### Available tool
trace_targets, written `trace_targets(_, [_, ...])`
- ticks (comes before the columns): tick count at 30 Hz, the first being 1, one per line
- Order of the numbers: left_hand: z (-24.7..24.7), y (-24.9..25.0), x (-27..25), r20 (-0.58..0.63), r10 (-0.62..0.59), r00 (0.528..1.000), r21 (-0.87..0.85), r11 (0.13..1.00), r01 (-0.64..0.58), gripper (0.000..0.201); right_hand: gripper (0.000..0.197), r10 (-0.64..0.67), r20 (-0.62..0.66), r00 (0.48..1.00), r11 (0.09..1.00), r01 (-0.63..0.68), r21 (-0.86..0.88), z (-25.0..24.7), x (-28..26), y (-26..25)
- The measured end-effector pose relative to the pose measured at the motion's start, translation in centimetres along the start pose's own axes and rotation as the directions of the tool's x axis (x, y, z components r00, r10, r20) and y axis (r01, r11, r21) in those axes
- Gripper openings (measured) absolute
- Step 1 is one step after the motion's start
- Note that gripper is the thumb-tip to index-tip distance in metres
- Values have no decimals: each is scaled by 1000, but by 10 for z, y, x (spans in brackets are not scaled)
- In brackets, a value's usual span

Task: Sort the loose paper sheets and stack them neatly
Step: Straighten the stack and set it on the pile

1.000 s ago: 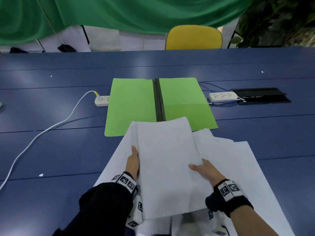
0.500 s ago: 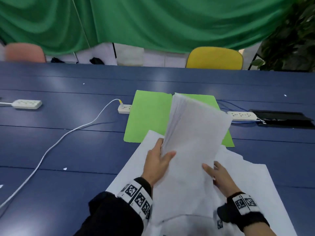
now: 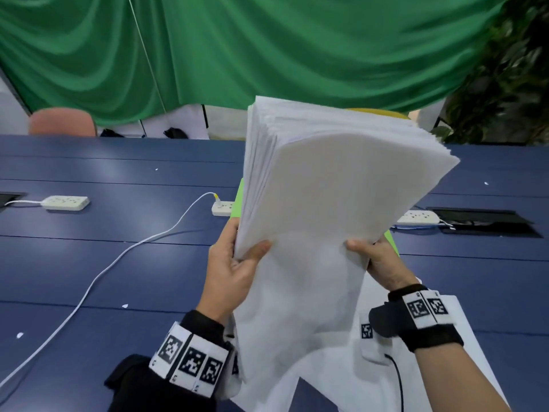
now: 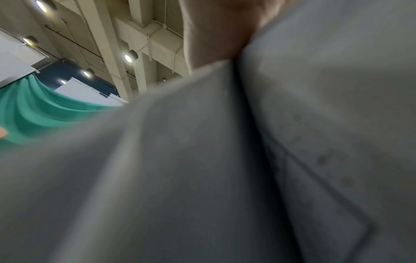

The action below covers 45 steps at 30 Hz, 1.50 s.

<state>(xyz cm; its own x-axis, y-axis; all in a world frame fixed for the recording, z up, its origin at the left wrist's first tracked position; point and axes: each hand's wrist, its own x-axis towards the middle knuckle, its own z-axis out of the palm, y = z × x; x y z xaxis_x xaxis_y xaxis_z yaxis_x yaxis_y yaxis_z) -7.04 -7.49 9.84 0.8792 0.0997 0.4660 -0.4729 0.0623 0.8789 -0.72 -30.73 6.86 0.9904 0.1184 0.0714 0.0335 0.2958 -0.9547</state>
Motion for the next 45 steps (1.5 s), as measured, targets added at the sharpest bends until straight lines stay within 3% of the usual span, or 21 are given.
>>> trace_targets(1, [-1,-1,0,-26,0,1000,4,1000,0,28,29,-48,-13,999,998,47,-37,4,-1,-1])
trace_targets(2, [-2,-4,0,-58,-5,998,1,1000,6,27,25,-95,-52,994,993,91,-76,7,-1,-1])
trace_targets(6, [-5,-9,5,-164,-3,986,-12,1000,1,35,29,-193,-165,967,971,165,-173,24,2,-9])
trace_targets(10, [-10,-11,11,-203,-16,979,-27,1000,11,38,56,-267,-211,940,954,228,-194,29,6,-13])
trace_targets(12, [-16,-24,8,-220,-79,972,-40,997,72,39,71,-252,-209,945,952,203,-229,28,6,-1])
trace_targets(15, [-23,-49,-4,-238,-181,954,-15,983,183,53,78,-145,-195,970,951,82,-298,23,4,33])
trace_targets(18, [-26,-65,-10,-247,-241,939,13,968,251,53,73,-108,-216,970,947,35,-320,16,5,50])
trace_targets(20, [-26,-70,-10,-264,-246,933,26,965,262,51,59,-110,-204,973,949,42,-314,14,6,49])
trace_targets(23, [-20,-72,-5,-293,-187,938,79,973,218,36,45,-150,-200,968,948,83,-307,13,9,48])
trace_targets(27, [-3,-62,3,-389,-63,919,132,984,123,32,52,-239,-266,934,928,138,-347,24,13,51])
trace_targets(29, [3,-53,9,-443,15,896,156,986,61,27,45,-340,-275,899,897,223,-382,35,15,40])
trace_targets(31, [6,-42,16,-469,99,878,172,985,-19,22,35,-437,-231,870,846,310,-433,45,13,26])
trace_targets(34, [5,-31,18,-464,132,876,156,985,-66,21,36,-502,-170,848,819,402,-410,58,9,11])
trace_targets(37, [-6,-30,13,-467,70,881,92,995,-31,29,42,-423,-168,891,885,365,-289,57,11,16])
trace_targets(41, [-18,-45,8,-435,11,901,141,988,56,32,47,-224,-103,969,935,183,-305,50,10,38])
trace_targets(43, [-16,-48,3,-424,-23,905,140,986,90,32,37,-152,-138,979,955,110,-274,49,7,48])
trace_targets(45, [-12,-47,0,-450,-10,893,165,982,94,28,32,-167,-181,969,950,109,-294,53,4,47])
